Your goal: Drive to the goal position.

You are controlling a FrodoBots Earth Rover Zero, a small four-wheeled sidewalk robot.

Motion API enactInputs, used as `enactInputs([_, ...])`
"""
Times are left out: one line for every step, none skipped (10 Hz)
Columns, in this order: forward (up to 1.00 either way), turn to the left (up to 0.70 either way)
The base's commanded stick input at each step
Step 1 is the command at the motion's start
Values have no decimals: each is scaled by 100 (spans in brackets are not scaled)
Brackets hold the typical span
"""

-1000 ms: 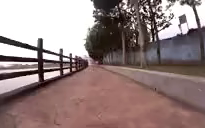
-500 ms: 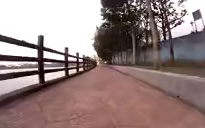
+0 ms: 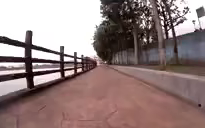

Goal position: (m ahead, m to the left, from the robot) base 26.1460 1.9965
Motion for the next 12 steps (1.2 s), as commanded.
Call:
enactInputs([100,0])
enactInputs([100,0])
enactInputs([100,0])
enactInputs([100,0])
enactInputs([100,0])
enactInputs([100,0])
enactInputs([100,0])
enactInputs([100,0])
enactInputs([100,0])
enactInputs([100,0])
enactInputs([100,0])
enactInputs([100,0])
